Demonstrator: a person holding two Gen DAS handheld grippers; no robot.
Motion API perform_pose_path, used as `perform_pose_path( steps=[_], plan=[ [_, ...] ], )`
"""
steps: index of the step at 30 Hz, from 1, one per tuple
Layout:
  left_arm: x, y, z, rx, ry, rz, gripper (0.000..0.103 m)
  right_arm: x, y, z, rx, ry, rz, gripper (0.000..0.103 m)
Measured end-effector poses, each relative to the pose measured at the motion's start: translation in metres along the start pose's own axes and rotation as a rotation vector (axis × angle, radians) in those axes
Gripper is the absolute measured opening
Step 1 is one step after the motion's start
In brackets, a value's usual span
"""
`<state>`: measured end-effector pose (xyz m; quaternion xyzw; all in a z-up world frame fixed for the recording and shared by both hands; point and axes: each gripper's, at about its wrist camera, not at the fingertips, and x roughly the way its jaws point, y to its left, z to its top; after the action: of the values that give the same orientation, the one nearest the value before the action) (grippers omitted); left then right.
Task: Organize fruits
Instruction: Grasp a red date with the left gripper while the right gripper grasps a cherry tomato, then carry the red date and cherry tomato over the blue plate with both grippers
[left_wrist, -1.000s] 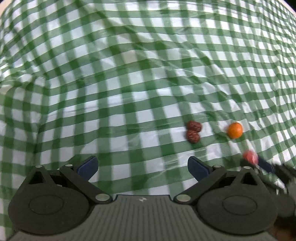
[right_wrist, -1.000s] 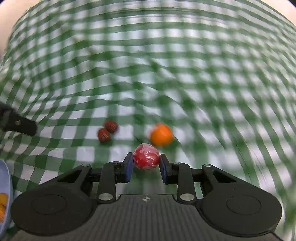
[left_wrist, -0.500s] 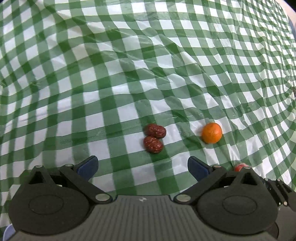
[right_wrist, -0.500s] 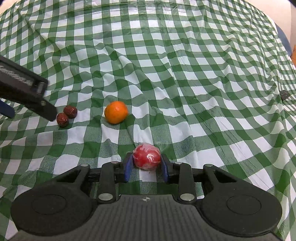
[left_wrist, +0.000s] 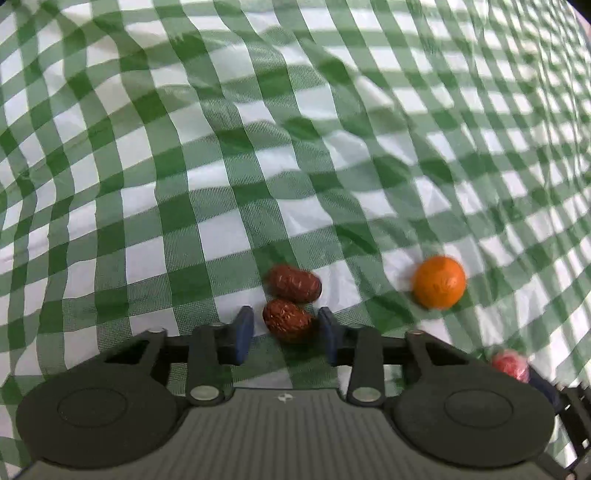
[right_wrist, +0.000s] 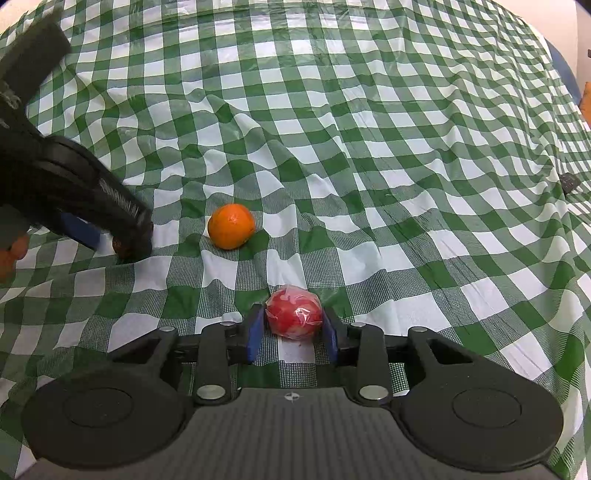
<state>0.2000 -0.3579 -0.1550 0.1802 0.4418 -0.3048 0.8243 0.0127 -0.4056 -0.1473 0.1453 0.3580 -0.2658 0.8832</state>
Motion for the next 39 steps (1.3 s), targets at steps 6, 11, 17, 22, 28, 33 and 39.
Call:
perform_pose_path(
  steps=[6, 11, 17, 22, 28, 33, 39],
  plan=[
    [-0.03, 0.005, -0.011, 0.025, -0.026, 0.027, 0.032, -0.005, -0.002, 0.001, 0.028, -0.047, -0.021, 0.032],
    [-0.096, 0.034, -0.036, -0.031, -0.063, 0.056, 0.032, -0.02, 0.001, 0.005, -0.007, -0.081, -0.069, 0.032],
    [-0.18, 0.076, -0.091, -0.096, -0.039, 0.123, 0.032, -0.088, 0.016, 0.016, -0.038, -0.094, 0.022, 0.032],
    [-0.24, 0.106, -0.146, -0.147, -0.03, 0.194, 0.032, -0.159, 0.037, 0.007, -0.07, -0.039, 0.186, 0.032],
    [-0.295, 0.123, -0.203, -0.214, -0.046, 0.196, 0.032, -0.232, 0.081, -0.013, -0.177, -0.014, 0.354, 0.032],
    [-0.325, 0.125, -0.239, -0.252, -0.077, 0.173, 0.032, -0.278, 0.114, -0.028, -0.263, -0.014, 0.455, 0.032],
    [-0.348, 0.127, -0.267, -0.274, -0.118, 0.17, 0.032, -0.312, 0.135, -0.039, -0.36, -0.034, 0.507, 0.032]
  ],
)
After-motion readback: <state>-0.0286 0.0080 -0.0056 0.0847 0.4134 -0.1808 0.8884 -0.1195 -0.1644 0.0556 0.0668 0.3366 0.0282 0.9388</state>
